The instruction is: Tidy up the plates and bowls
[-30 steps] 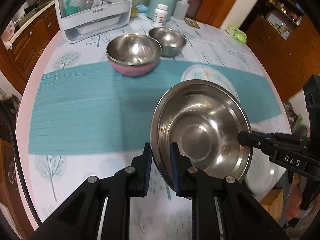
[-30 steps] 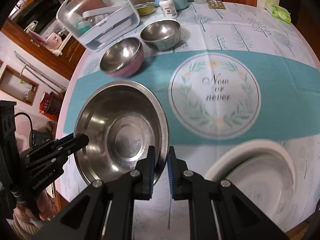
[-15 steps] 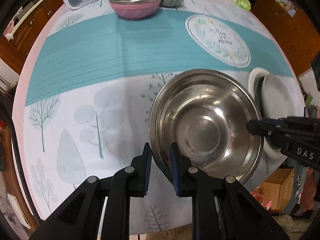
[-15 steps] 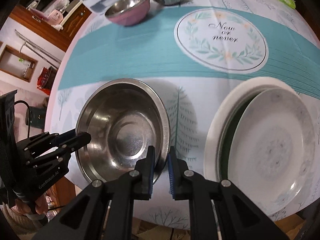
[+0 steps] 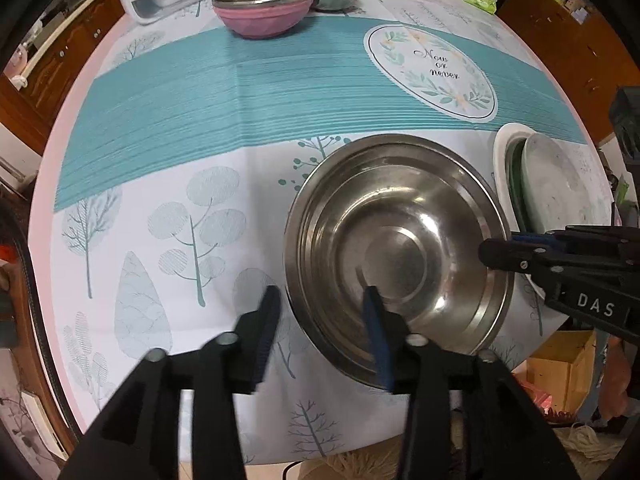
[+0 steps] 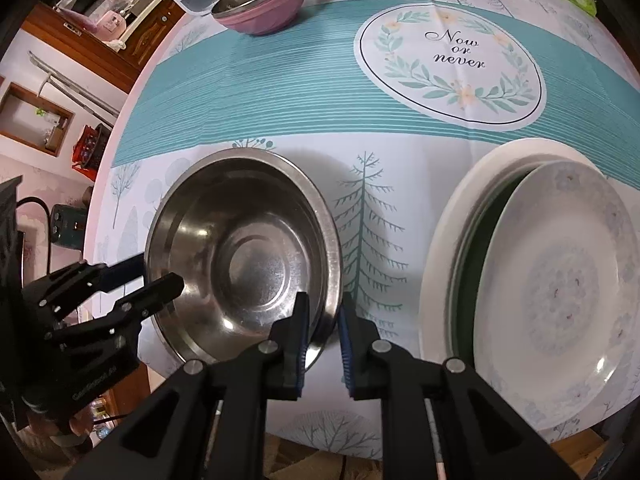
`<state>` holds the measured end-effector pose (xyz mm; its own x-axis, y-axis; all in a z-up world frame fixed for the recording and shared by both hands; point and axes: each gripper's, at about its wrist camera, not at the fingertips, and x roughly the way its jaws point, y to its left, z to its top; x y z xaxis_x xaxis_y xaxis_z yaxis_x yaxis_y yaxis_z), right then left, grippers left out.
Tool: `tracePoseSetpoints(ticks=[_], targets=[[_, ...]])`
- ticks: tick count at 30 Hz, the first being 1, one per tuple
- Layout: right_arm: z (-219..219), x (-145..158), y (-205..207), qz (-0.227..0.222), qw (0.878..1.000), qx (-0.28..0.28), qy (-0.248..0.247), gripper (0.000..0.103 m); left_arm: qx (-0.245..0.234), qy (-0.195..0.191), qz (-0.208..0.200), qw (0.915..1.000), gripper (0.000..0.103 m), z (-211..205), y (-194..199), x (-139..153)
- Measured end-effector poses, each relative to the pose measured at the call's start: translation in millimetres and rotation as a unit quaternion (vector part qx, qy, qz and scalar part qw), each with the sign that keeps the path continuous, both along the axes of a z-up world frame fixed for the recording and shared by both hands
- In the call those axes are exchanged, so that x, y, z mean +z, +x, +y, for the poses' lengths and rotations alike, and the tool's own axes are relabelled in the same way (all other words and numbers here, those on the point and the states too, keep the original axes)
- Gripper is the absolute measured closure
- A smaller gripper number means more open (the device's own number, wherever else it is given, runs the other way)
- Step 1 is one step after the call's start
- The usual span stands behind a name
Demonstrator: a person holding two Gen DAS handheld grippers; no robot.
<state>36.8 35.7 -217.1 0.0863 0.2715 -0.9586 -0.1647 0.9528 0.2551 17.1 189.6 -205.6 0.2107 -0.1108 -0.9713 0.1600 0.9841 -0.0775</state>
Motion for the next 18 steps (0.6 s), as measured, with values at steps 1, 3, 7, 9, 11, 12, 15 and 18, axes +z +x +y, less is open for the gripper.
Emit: tracePoseSetpoints(ticks=[1,3,7,9,11,12,15,18], targets=[[1,0,-1,0.0,1.0,0.0,-0.001,0.086,0.0,0.003,-0.006,1.0,0.046,0,-1,2],[2,2,-2,-0.003,1.0,-0.001,-0.004,0.085,-0.001,0.008,-0.015,0.9999,0.045,0,-1,6],[2,7,-5,-0.01,1.0,-0.005,-0.008,0.085,0.001,0.009,-0.023,0.9997,0.043,3,-1,15],[1,11,-5,-0.015,1.0,-0.007,-0.011,0.085,0.003,0.007,-0.031,0.9995,0.041,6,-2,21],[0,16,-6,-0.022,1.0,-0.007,-0.014,0.085,0.0,0.014,-0.042,0.999,0.038,6,1,26],[0,19,-7,-0.027,0.999,-0.008,-0.016,0.084,0.0,0.022,-0.049,0.9985,0.037,7,2,29],[-2,29,-7,-0.04,0.999,-0.009,-0.013,0.084,0.001,0.033,-0.068,0.9971,0.036,13,5,39],[-2,40,-6,-0.054,0.998,-0.009,-0.017,0.084,0.01,0.026,-0.08,0.9964,0.033,22,8,50]])
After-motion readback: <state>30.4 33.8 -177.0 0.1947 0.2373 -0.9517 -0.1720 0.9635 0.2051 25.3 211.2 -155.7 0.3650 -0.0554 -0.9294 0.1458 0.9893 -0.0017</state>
